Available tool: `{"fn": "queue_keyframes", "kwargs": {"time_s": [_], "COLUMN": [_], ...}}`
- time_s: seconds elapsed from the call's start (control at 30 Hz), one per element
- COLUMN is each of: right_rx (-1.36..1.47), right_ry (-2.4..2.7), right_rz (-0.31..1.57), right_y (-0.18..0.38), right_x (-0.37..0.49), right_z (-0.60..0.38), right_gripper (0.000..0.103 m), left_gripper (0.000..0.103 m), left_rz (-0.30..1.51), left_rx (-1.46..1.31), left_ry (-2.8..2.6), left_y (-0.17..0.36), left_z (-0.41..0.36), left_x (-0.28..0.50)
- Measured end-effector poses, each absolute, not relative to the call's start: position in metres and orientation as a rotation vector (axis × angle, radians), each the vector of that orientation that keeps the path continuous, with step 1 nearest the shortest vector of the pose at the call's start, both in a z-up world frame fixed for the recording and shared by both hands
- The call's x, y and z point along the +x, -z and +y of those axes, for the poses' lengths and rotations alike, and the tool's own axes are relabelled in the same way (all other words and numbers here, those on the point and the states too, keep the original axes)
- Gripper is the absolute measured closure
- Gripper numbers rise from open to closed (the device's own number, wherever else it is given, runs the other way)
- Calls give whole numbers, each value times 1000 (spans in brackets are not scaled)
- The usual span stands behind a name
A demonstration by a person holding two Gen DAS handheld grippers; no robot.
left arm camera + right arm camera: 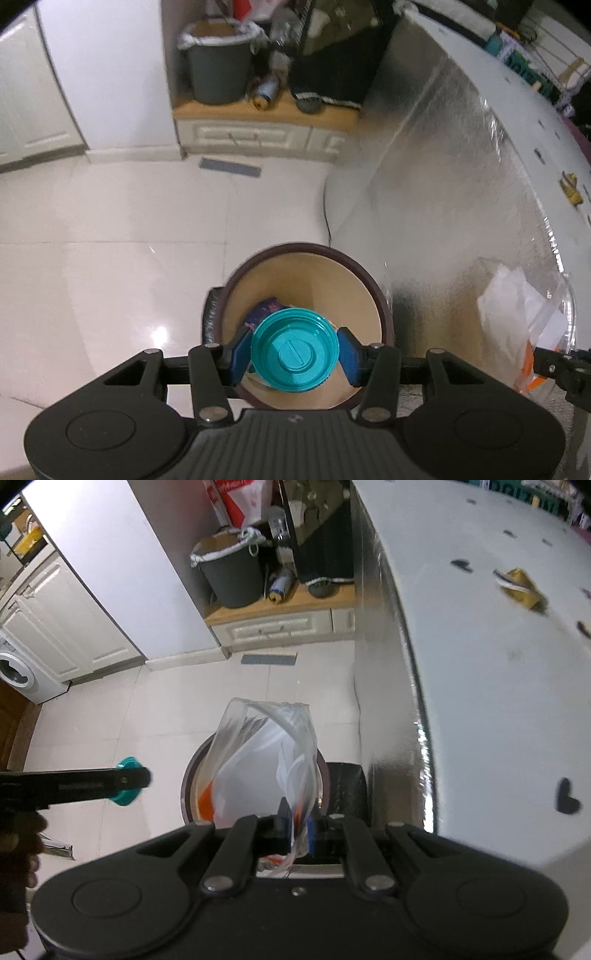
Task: Collect trash
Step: 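Carry the teal cap and clear bag with both tools over the wastebasket, then open the left tool to drop the cap while the right tool releases the clear bag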
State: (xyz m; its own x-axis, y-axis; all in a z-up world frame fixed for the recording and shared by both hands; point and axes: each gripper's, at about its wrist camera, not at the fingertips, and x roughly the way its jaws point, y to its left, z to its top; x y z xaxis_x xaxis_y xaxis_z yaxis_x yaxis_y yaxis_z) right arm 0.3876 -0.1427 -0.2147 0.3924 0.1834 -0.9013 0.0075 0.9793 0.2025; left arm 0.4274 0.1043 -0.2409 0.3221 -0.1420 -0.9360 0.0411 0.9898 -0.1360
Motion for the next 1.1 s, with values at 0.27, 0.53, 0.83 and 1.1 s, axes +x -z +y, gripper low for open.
{"fn": "queue_keyframes", "kwargs": {"time_s": [0.27, 0.53, 0.83, 1.1], "right_rx": [176, 158, 164, 204], "right_ry": [-106, -102, -151, -200], "right_rz": [1211, 1237, 1276, 1306], "right_y": [239, 253, 268, 292], "right_x": [412, 424, 435, 452], "right_z": [-140, -137, -123, -102], "right_gripper": [95, 95, 95, 93], "left_gripper": [52, 13, 13, 12], "left_rz": [1389, 1505, 1512, 1480], "left_rx": [-149, -196, -145, -101], "left_ry": [230, 242, 184, 136], "left_y": [308, 349, 348, 336], "left_z": [83, 82, 100, 123], "left_x": [448, 444, 429, 425]}}
